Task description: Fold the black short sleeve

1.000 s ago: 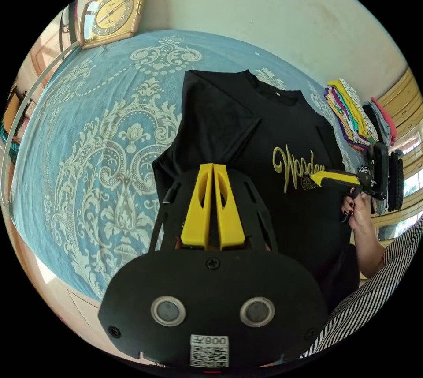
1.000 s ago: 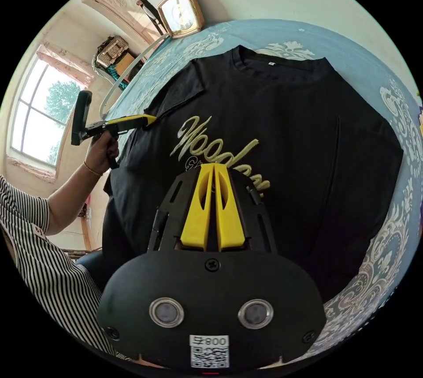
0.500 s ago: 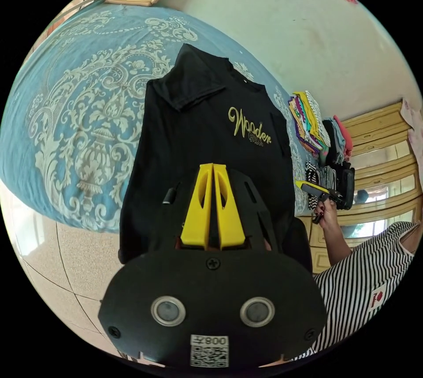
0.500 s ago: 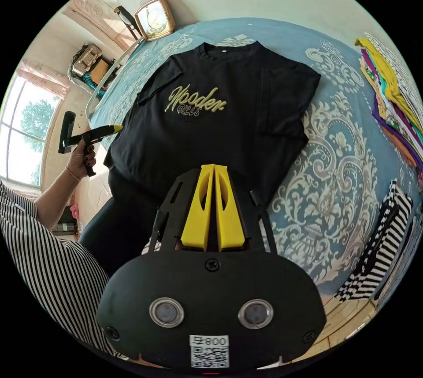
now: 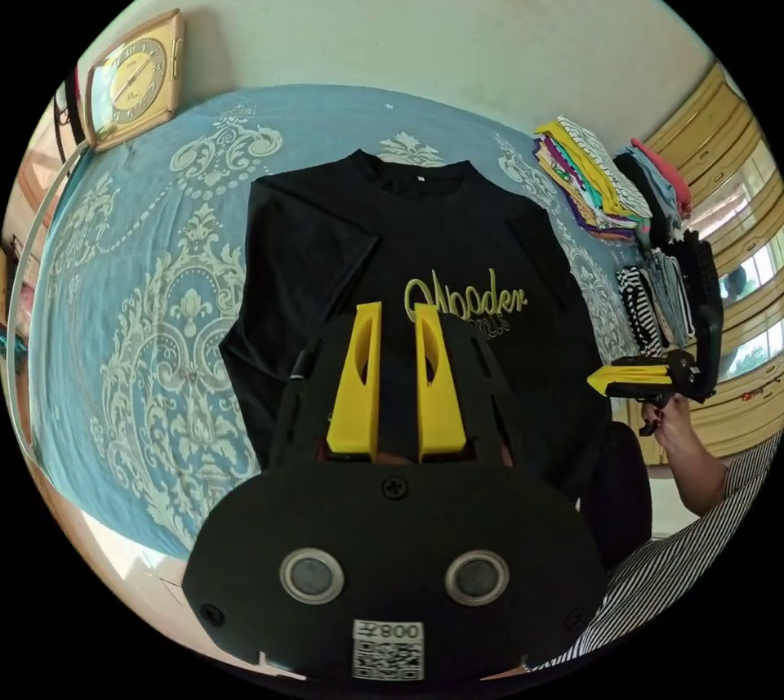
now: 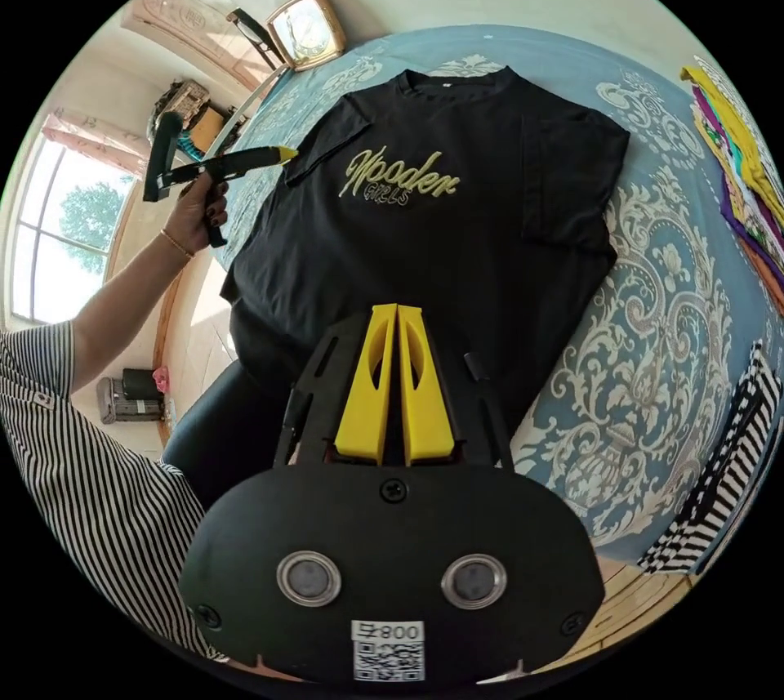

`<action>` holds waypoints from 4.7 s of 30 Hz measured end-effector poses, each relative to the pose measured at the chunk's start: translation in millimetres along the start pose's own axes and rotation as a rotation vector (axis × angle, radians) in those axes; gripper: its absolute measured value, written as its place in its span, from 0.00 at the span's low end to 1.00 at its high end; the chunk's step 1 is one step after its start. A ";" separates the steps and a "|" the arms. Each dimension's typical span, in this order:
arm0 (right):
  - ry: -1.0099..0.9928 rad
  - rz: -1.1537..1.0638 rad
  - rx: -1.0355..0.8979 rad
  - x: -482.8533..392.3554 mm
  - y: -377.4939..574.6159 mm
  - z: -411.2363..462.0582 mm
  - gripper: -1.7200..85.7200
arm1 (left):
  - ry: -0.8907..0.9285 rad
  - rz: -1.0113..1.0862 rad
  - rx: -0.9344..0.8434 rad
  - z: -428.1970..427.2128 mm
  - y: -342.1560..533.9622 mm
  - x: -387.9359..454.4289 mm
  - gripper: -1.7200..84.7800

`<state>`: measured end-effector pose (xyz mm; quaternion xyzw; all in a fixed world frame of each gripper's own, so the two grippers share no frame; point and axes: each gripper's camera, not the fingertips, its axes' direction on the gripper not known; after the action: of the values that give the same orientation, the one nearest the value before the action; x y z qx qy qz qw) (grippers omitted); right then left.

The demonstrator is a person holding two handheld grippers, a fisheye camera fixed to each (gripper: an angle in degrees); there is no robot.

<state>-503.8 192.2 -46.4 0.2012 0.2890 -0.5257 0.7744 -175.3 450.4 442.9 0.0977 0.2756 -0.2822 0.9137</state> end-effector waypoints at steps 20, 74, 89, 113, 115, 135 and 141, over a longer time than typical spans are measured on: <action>-0.139 -0.136 0.022 -4.9 -297.5 137.7 0.09 | -0.074 0.062 -0.044 84.0 -37.0 -2.5 0.04; 0.061 0.130 0.199 93.3 -72.4 43.8 0.02 | 0.082 -0.185 0.037 -10.1 28.5 -94.8 0.02; 0.153 0.236 0.035 125.1 27.2 75.4 0.02 | -0.012 -0.220 -0.107 -66.5 65.9 -105.7 0.02; -0.187 0.455 0.238 177.4 339.5 35.5 0.03 | 0.392 -0.441 -0.005 -274.7 352.2 -175.8 0.10; -0.225 0.498 0.235 182.1 380.5 36.3 0.03 | 0.449 -0.501 -0.009 -285.0 393.7 -189.4 0.13; -0.398 0.701 0.143 216.9 592.3 80.6 0.12 | 0.791 -0.654 0.082 -340.0 539.6 -252.0 0.17; -0.426 0.645 0.075 223.8 601.8 107.4 0.12 | 0.823 -0.652 0.076 -365.4 545.9 -243.4 0.13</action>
<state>144.2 190.4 -108.4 0.1962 0.0243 -0.2955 0.9347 -196.0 1133.4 288.6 0.1429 0.6175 -0.4998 0.5903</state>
